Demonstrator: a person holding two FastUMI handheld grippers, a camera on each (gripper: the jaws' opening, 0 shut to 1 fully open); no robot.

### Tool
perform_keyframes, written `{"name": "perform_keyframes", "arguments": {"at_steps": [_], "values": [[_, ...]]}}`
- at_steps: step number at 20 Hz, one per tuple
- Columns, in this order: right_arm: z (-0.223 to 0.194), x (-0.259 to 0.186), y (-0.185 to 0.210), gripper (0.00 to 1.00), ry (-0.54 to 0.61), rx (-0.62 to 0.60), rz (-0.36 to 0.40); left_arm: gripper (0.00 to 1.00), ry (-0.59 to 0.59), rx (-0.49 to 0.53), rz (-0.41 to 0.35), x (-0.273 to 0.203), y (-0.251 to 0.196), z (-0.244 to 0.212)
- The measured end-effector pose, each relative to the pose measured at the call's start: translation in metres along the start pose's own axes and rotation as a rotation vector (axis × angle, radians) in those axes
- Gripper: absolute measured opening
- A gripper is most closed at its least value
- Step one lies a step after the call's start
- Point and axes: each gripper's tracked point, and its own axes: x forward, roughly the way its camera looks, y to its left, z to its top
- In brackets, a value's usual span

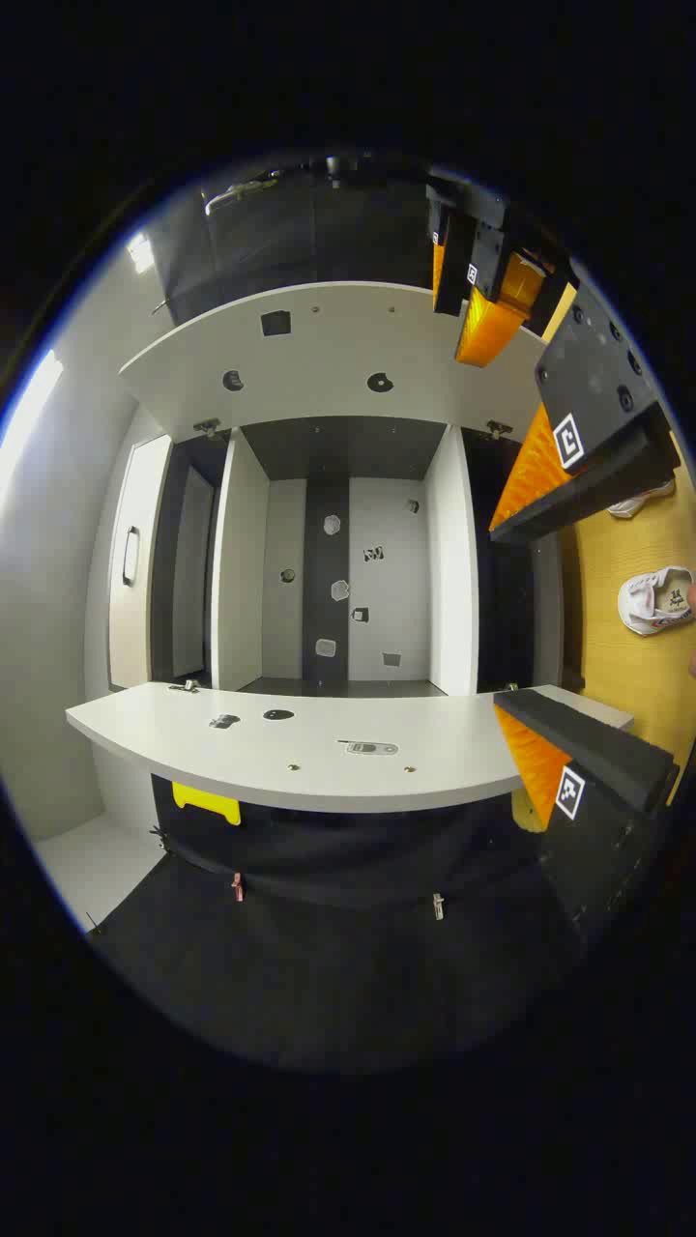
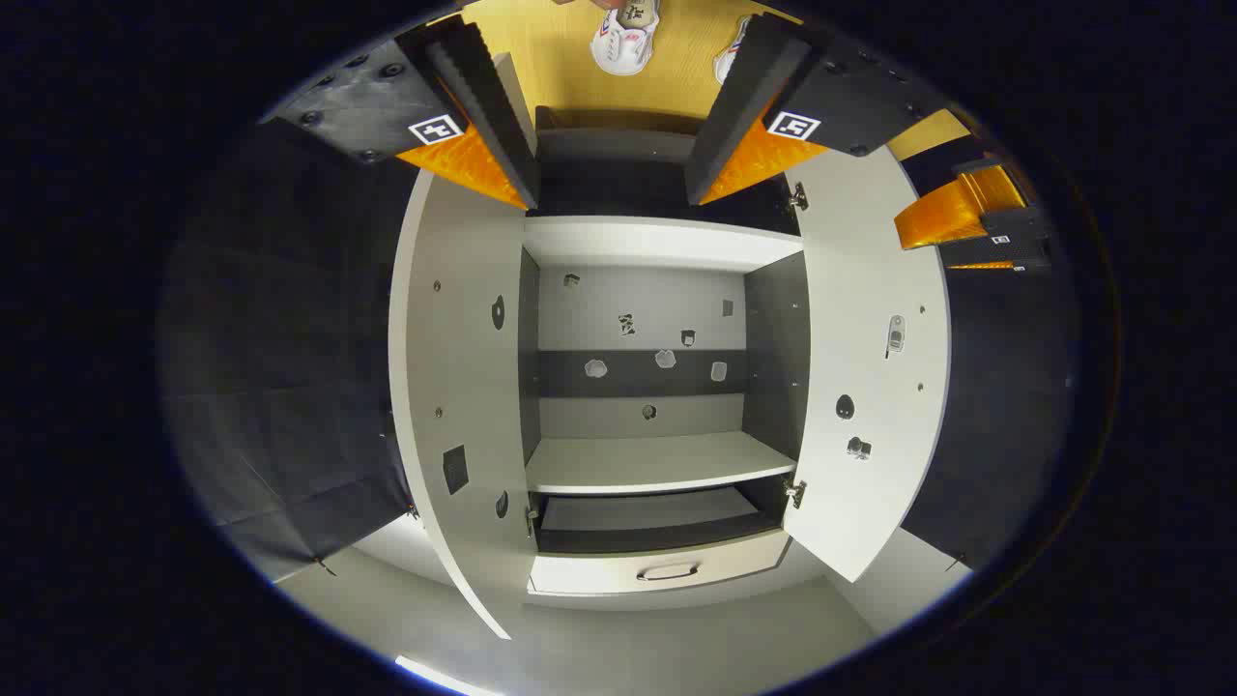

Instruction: Grab one shoe with the right hand and put it into the shoe cabinet, grab the other shoe with the left hand and put it into the shoe cabinet; then close the right door with the right hand and the left door with the left hand.

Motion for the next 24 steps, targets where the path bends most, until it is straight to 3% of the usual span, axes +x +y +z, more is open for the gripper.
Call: {"name": "perform_keyframes", "arguments": {"at_steps": [24], "values": [[-0.027, -0.018, -0.004, 0.98, 0.092, 0.010, -0.046, 0.95, 0.043, 0.033, -0.028, -0.008, 0.010, -0.023]]}}
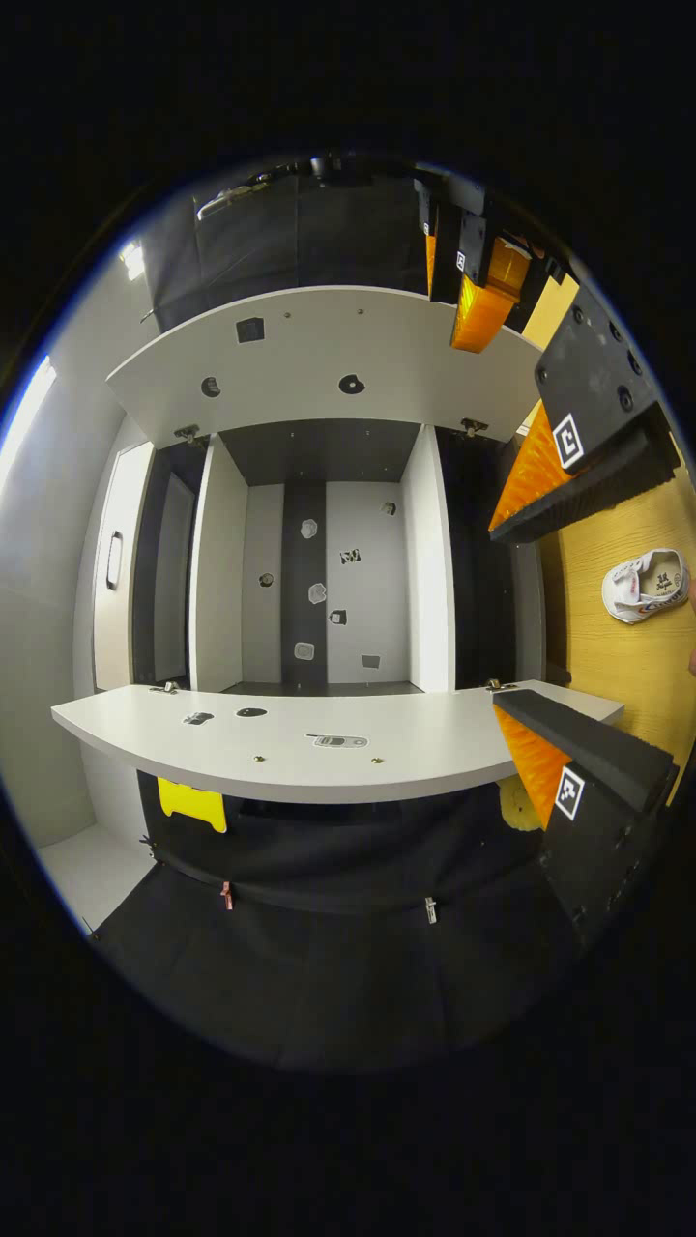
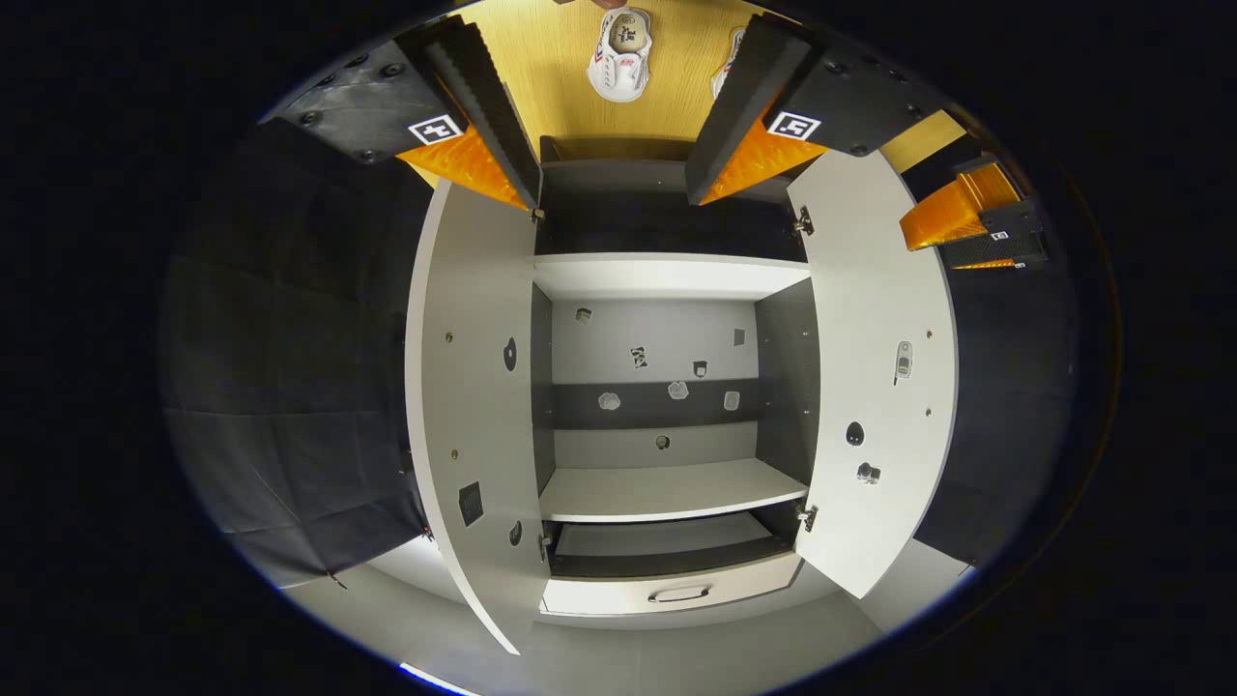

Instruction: Grab one shoe with the right hand and put it into the shoe cabinet, grab the other shoe with the left hand and put it into the shoe cabinet; then close the right door with the right hand and the left door with the left hand.

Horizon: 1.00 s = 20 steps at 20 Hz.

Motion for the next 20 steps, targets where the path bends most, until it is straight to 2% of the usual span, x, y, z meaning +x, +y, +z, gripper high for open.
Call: {"name": "perform_keyframes", "arguments": {"at_steps": [5, 10, 15, 20], "values": [[-0.011, 0.002, -0.001, 0.98, 0.035, 0.005, 0.005, 0.95, 0.012, 0.019, 0.000, -0.005, 0.001, -0.007], [-0.057, 0.005, 0.009, 0.99, 0.172, 0.043, 0.056, 0.95, 0.053, 0.016, 0.021, -0.014, 0.005, -0.025], [-0.140, 0.004, 0.028, 0.99, 0.357, 0.056, 0.114, 0.95, 0.143, 0.003, 0.044, -0.022, 0.010, -0.061], [-0.224, 0.004, 0.048, 0.99, 0.487, 0.074, 0.152, 0.96, 0.213, -0.027, 0.058, -0.025, 0.017, -0.089]]}}
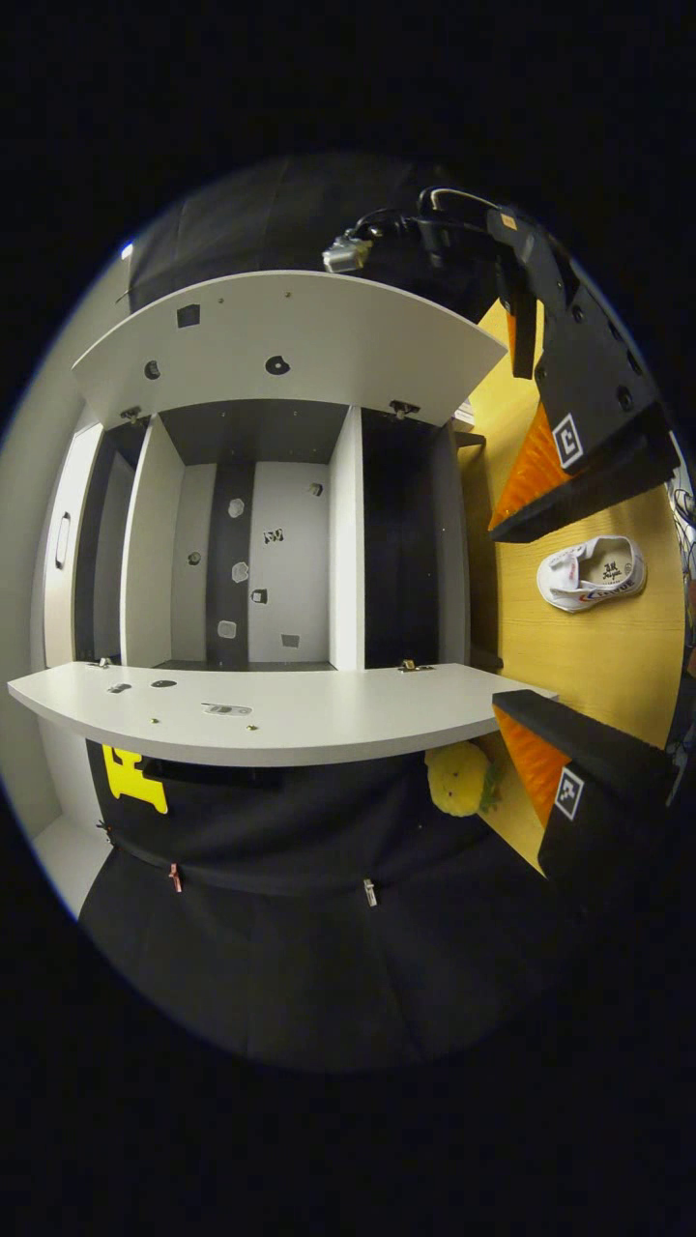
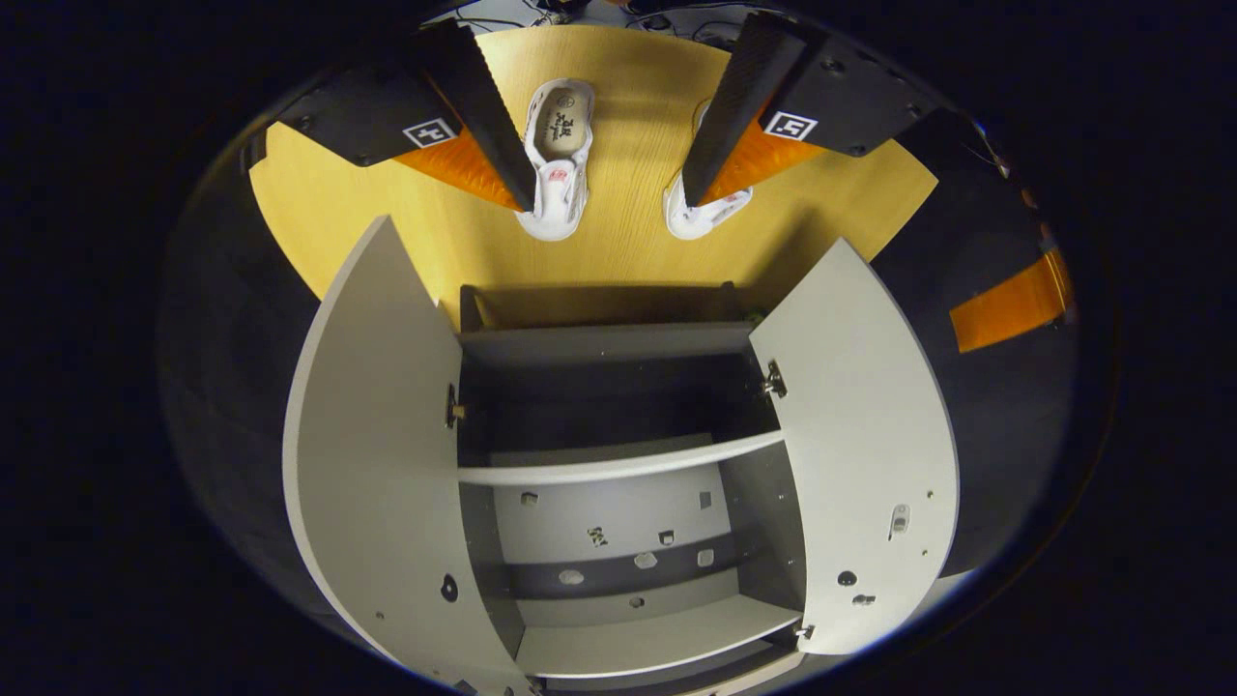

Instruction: Grab one shoe with the right hand and put it into the shoe cabinet, grab the other shoe with the left hand and put it into the shoe cabinet; then close the right door with the right hand and the left door with the left hand.

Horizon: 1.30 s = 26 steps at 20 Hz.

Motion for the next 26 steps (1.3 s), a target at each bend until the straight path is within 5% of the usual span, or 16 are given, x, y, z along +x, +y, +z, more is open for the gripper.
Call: {"name": "perform_keyframes", "arguments": {"at_steps": [9, 22, 24, 26], "values": [[-0.097, 0.073, -0.008, 0.99, 0.204, 0.014, -0.047, 0.95, 0.064, -0.032, 0.015, 0.003, 0.016, -0.034], [-0.098, 0.155, -0.028, 0.94, 0.182, 0.041, -0.175, 0.95, 0.114, -0.085, 0.003, 0.005, 0.018, -0.059], [-0.095, 0.163, -0.041, 0.82, 0.186, 0.056, -0.219, 0.95, 0.106, -0.073, 0.020, 0.005, 0.021, -0.059], [-0.093, 0.165, -0.046, 0.43, 0.185, 0.065, -0.237, 0.95, 0.107, -0.061, 0.018, 0.005, 0.022, -0.058]]}}
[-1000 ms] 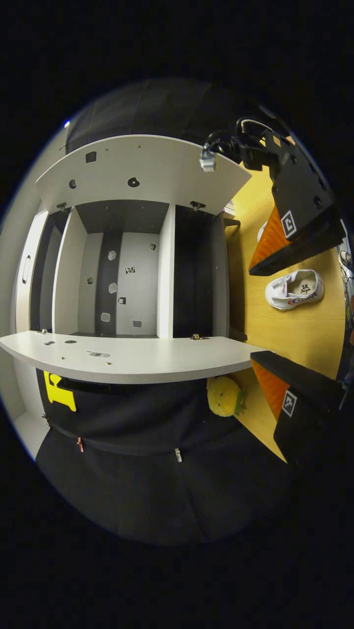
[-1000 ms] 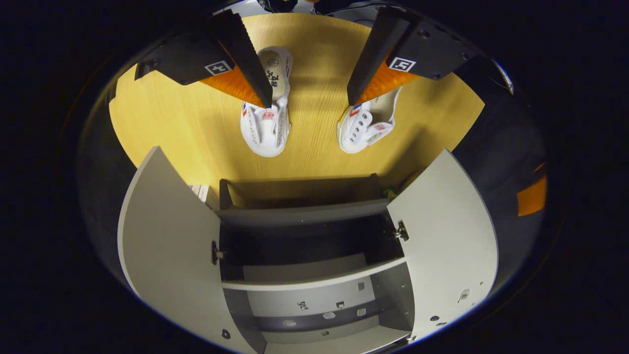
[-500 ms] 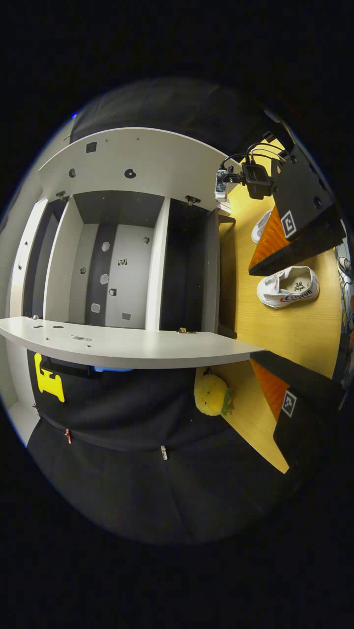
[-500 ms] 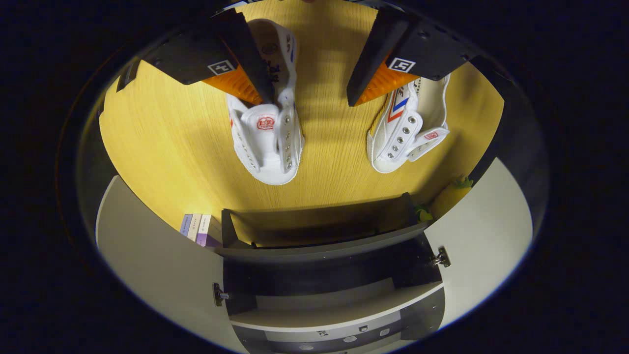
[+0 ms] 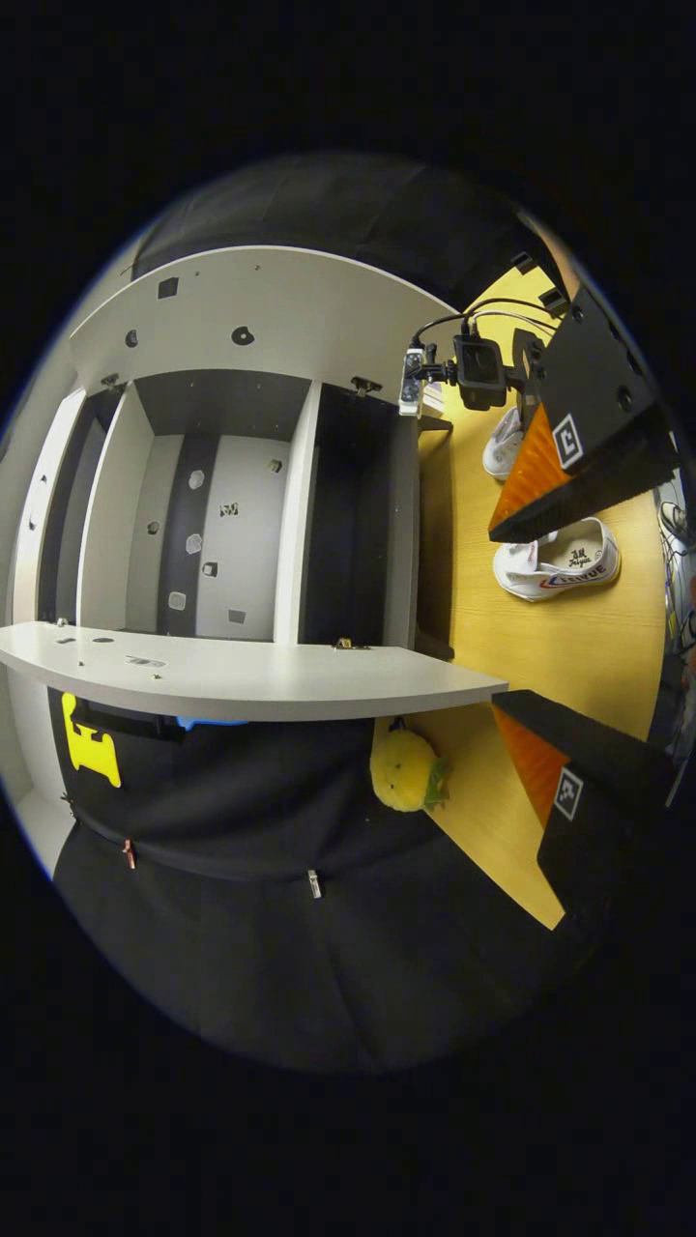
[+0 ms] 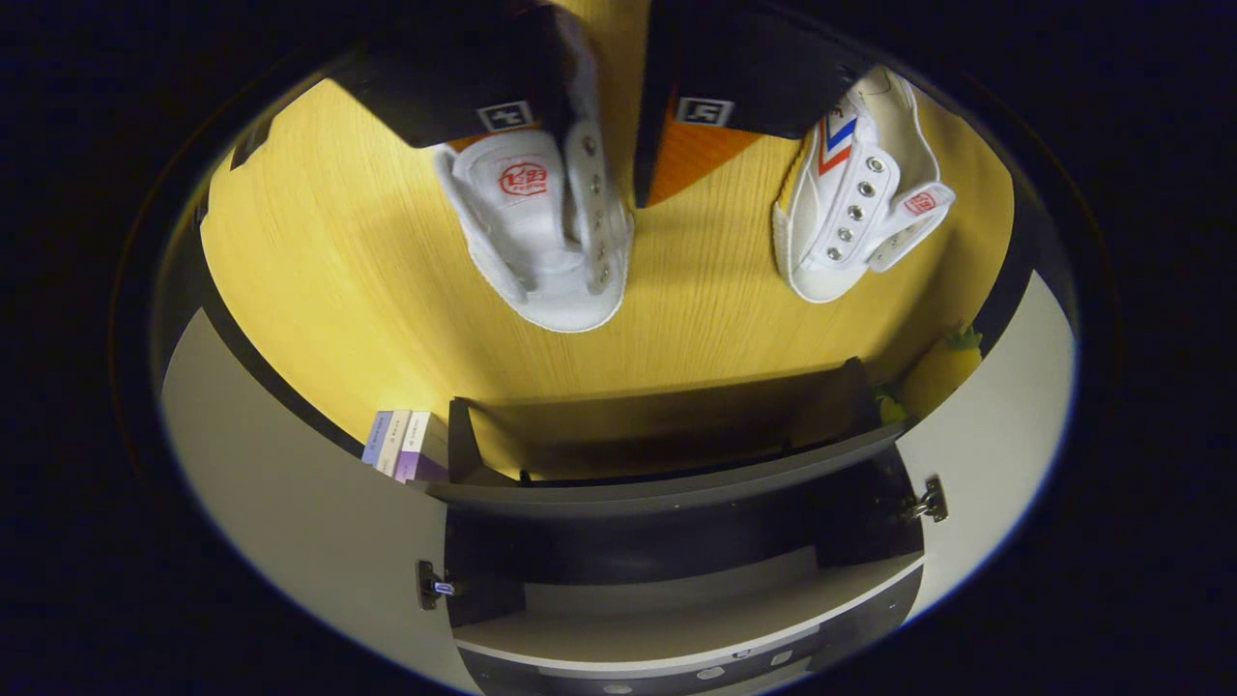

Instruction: Grab one shoe with the right hand and put it into the shoe cabinet, grab the other shoe with the left hand and put it into the shoe cabinet; then close the right door with the right hand and the left door with the left hand.

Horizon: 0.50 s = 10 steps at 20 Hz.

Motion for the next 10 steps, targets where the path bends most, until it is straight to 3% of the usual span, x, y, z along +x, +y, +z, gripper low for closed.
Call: {"name": "perform_keyframes", "arguments": {"at_steps": [1, 3, 4, 6, 7, 10], "values": [[-0.002, -0.001, -0.001, 0.25, 0.007, -0.018, 0.003, 0.95, -0.003, 0.003, 0.001, 0.000, 0.000, 0.002], [-0.005, 0.001, 0.002, 0.26, 0.017, -0.073, 0.024, 0.95, -0.010, -0.001, -0.002, -0.001, 0.000, 0.005], [-0.003, -0.002, 0.003, 0.17, 0.008, -0.089, 0.034, 0.95, -0.012, -0.002, -0.001, -0.001, -0.001, 0.006], [-0.004, 0.001, 0.005, 0.17, 0.017, -0.087, 0.057, 0.95, -0.016, 0.002, -0.002, -0.002, -0.003, 0.008], [-0.003, 0.000, 0.005, 0.10, 0.024, -0.076, 0.071, 0.95, -0.019, 0.004, -0.004, -0.003, -0.004, 0.009], [-0.004, -0.002, 0.005, 0.06, 0.051, -0.064, 0.104, 0.95, -0.021, 0.016, -0.008, -0.004, -0.012, 0.009]]}}
